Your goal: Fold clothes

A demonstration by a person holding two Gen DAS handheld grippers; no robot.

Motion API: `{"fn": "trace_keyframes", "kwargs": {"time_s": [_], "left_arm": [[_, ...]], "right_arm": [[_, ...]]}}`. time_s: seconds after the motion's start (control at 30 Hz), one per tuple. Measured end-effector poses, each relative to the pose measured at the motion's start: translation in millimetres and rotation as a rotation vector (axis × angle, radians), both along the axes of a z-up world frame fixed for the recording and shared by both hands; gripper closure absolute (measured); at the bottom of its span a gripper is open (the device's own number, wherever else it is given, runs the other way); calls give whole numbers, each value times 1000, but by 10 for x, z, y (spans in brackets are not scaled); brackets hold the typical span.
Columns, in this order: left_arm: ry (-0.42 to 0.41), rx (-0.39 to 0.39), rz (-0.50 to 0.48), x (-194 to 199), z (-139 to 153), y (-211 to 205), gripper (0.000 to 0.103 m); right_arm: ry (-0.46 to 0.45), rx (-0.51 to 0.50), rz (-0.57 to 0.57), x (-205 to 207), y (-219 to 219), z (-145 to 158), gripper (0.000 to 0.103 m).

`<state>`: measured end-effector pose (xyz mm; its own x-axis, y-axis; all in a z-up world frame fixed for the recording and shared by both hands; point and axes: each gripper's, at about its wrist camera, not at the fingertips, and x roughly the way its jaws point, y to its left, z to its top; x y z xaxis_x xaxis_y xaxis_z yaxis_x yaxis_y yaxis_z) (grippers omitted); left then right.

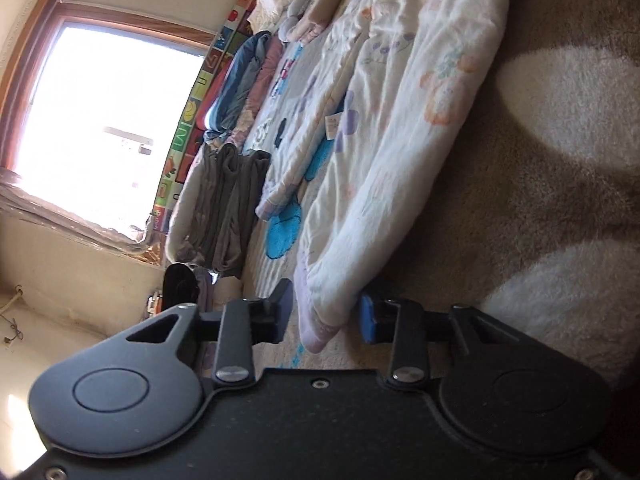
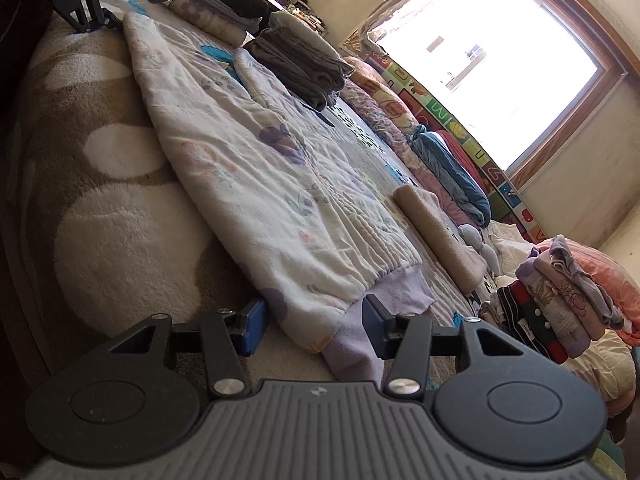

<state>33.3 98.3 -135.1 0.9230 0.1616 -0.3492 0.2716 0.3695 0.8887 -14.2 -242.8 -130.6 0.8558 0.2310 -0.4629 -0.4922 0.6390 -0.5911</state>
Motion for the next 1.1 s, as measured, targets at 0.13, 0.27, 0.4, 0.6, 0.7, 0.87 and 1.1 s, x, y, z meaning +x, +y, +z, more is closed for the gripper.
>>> {"fn": "trace_keyframes", "kwargs": {"time_s": [0.13, 0.27, 0.4, 0.6, 0.7, 0.87, 1.1], "left_arm": [[-51, -177, 37, 83, 341, 4, 92], [-97, -348, 98, 279, 727, 15, 93], [-110, -436, 154, 543, 977, -78, 93], [-115, -544, 236, 997, 1222, -230, 93], [-105, -605, 278, 1237, 1266, -259, 94], [-84, -662, 338, 1619, 1240, -294, 94], [-30, -727, 399, 2080, 1113, -307, 94]], "right_arm": [[6, 137, -15, 64, -121, 185, 84], [-58, 270, -39, 92, -235, 424, 86], [-67, 376, -59, 310, -334, 573, 87], [-54, 540, -122, 817, -461, 734, 88], [-29, 609, -148, 1042, -529, 722, 88], [32, 698, -176, 1392, -652, 638, 89], [136, 803, -218, 1880, -803, 489, 89]]}}
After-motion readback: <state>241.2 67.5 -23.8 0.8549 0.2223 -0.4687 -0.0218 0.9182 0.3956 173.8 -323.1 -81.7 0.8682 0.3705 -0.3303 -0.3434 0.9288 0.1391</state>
